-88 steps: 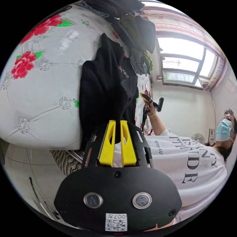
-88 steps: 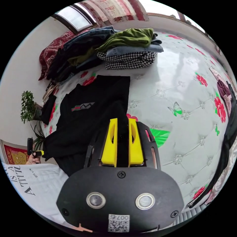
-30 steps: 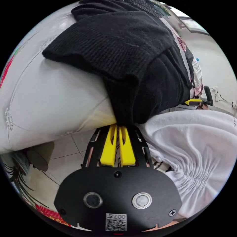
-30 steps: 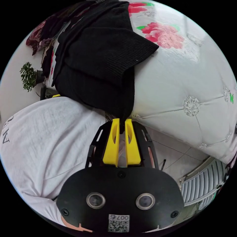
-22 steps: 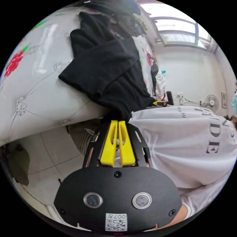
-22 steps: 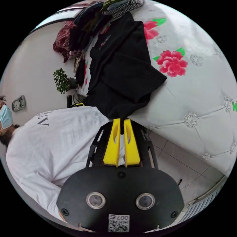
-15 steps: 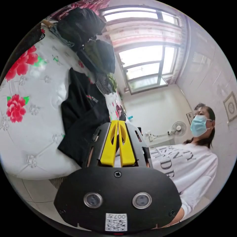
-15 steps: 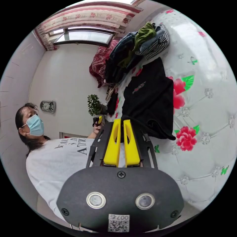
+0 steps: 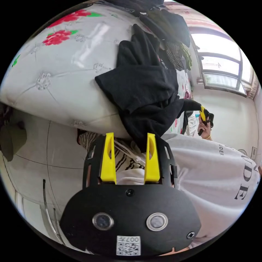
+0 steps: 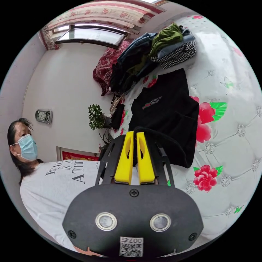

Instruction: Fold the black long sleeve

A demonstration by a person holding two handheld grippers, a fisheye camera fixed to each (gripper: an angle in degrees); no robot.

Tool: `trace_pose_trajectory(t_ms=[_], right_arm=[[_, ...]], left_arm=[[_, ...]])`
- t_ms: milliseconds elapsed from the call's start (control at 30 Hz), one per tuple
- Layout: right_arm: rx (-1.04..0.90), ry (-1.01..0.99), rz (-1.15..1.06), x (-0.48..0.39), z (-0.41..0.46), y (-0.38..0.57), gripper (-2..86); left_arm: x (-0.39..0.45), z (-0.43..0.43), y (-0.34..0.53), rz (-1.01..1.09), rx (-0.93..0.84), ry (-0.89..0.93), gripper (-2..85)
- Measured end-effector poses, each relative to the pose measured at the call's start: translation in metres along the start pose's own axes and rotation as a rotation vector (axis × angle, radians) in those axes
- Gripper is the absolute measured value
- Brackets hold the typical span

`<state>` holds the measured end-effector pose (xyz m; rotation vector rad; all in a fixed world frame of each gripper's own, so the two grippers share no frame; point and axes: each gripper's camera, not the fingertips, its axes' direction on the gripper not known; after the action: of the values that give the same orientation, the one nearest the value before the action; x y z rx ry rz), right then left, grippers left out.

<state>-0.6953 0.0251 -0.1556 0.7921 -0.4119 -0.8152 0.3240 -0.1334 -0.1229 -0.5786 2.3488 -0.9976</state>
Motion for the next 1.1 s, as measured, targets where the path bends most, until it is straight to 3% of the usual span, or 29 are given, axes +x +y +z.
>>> trace_pose_trajectory(t_ms=[167,267,467,533,667,800,967,1067,1100], right_arm=[[0.044,-0.052,0.044,0.013,-0.003,0.017,-0.3],[0.034,-0.047,0.041,0.012,-0.002,0.021,-0.2],[0.057,-0.037,0.052,0.004,-0.010,0.038,-0.2],[0.123,-0.137,0.081,0.005,-0.019,0.039,-0.2],[0.262,-0.263,0.063,-0.001,-0.032,0.009,-0.1],[0.337,-0.156,0.068,-0.018,-0.013,-0.079,0.6],[0.337,0.234,0.173,-0.005,0.048,-0.148,2.3],[0.289,0.234,0.161,0.006,0.072,-0.133,2.7],[0.264,0.272,0.152,0.011,0.078,-0.119,2.9]], left_arm=[[-0.008,0.023,0.008,0.033,-0.039,-0.009,13.5],[-0.015,0.028,0.002,0.088,-0.133,-0.015,2.9],[-0.030,-0.008,0.005,0.123,-0.009,0.382,-0.6],[-0.048,-0.035,0.004,0.059,0.150,0.646,-0.7],[-0.049,-0.067,-0.032,0.073,0.306,0.854,-0.5],[-0.018,-0.085,-0.142,-0.014,0.410,0.812,3.5],[0.005,-0.070,-0.233,-0.220,0.574,0.592,11.4],[0.032,-0.083,-0.234,-0.113,0.613,0.424,12.1],[0.047,-0.090,-0.229,-0.025,0.595,0.278,12.3]])
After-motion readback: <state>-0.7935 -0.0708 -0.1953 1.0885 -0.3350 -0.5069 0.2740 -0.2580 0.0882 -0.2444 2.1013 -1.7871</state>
